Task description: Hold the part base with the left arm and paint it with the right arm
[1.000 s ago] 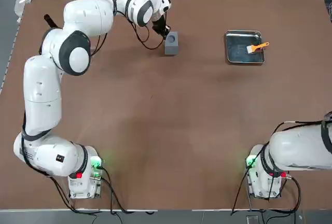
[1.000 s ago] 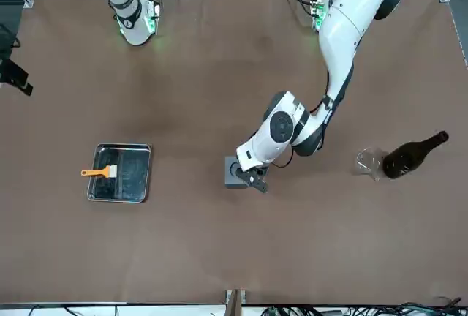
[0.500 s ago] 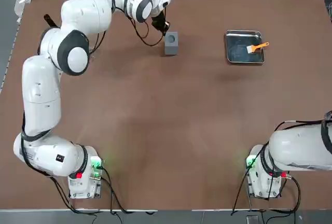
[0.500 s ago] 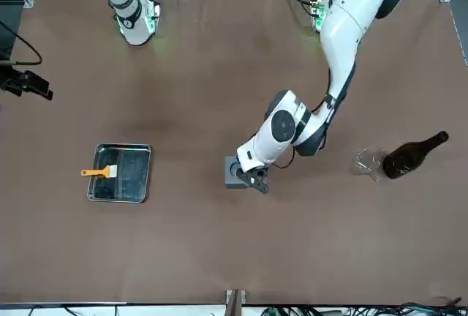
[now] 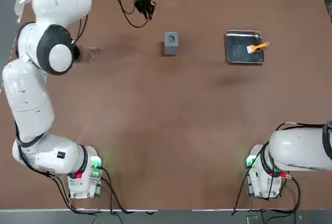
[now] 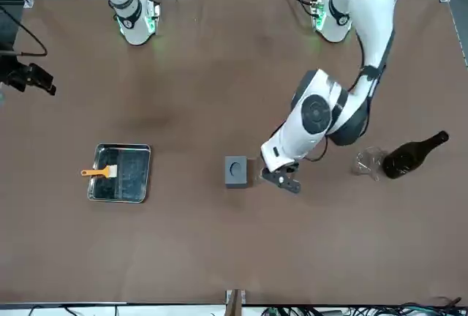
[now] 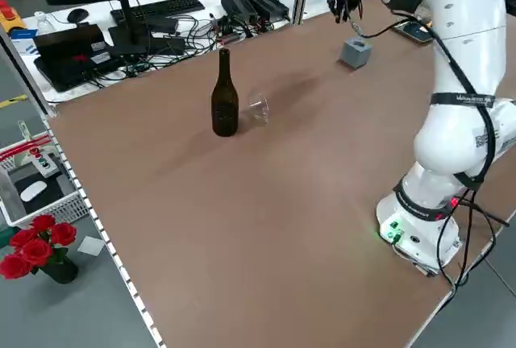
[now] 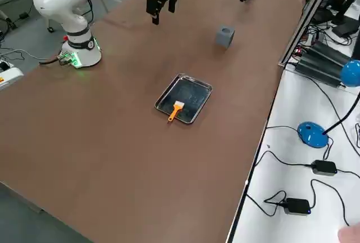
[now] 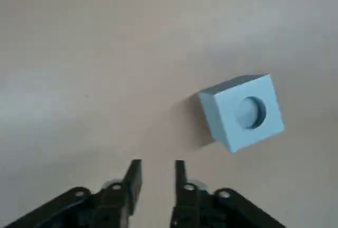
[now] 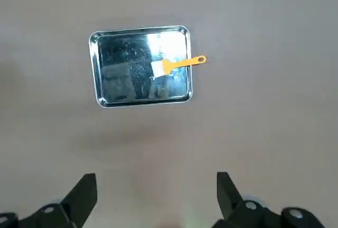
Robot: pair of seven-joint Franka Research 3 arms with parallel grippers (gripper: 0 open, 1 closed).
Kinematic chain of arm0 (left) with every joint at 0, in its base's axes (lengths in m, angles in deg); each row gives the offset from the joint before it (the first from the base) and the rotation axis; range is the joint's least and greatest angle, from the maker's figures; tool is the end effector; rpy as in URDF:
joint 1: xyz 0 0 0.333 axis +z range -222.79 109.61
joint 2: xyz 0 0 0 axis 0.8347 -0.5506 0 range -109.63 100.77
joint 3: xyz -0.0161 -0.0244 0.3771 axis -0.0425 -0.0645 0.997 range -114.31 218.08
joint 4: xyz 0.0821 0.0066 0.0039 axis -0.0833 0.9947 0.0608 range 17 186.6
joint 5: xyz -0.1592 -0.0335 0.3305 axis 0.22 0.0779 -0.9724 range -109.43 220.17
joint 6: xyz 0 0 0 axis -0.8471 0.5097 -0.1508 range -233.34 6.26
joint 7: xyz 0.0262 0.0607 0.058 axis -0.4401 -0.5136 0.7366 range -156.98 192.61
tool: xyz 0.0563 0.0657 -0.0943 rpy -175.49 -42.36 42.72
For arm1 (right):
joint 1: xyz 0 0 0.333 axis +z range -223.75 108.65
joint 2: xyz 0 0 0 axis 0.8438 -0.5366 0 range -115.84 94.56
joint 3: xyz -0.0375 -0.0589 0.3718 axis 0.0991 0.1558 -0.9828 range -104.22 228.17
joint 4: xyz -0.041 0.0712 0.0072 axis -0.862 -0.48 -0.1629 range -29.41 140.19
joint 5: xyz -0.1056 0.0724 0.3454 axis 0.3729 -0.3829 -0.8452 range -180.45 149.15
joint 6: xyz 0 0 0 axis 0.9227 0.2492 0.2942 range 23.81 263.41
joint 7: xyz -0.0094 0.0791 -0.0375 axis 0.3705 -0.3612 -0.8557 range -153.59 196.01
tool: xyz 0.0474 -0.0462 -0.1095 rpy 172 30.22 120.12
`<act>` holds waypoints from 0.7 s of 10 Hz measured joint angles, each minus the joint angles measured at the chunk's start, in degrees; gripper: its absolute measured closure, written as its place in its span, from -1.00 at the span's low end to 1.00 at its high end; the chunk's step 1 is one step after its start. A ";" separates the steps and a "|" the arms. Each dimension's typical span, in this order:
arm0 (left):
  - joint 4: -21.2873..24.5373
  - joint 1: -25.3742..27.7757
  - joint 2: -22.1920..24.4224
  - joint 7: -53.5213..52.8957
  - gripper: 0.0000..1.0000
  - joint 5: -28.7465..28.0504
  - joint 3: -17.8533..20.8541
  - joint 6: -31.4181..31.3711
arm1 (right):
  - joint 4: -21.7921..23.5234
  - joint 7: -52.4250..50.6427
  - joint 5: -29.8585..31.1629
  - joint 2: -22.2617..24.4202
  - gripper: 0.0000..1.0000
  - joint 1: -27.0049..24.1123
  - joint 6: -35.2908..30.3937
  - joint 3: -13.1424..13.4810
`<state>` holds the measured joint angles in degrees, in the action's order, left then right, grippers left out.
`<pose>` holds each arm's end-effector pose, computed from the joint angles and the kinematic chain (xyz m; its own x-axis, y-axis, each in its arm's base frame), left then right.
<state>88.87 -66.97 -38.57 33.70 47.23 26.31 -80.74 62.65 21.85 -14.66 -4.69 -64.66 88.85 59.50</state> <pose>0.6363 -0.3521 0.4374 0.9471 -0.3207 0.0143 -0.3200 -0.9399 0.1194 0.4861 -0.0403 0.6508 0.9947 -0.0921 -0.0447 -0.0912 -0.9956 0.0223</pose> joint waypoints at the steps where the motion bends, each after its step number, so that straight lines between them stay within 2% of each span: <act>1: 0.04 1.56 2.56 0.01 -0.15 -0.02 0.01 4.95 | 0.15 0.01 0.00 0.67 -1.00 0.00 0.00 -0.15; 3: 0.59 6.03 8.58 -0.03 -0.71 -0.12 0.18 14.67 | 0.30 0.02 0.00 1.18 -1.00 0.00 0.10 -0.14; 4: 0.93 9.15 11.46 0.18 -0.97 -0.20 0.28 17.63 | 0.49 0.02 0.00 1.17 -1.00 0.00 0.54 -0.13; 7: 1.18 22.25 17.91 -0.85 -1.00 -0.17 0.23 21.67 | 0.92 0.04 -0.01 1.20 -1.00 -0.01 1.42 -0.11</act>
<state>90.05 -44.71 -20.66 32.85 47.06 26.54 -59.06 63.56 21.88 -14.68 -3.49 -64.67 90.26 59.39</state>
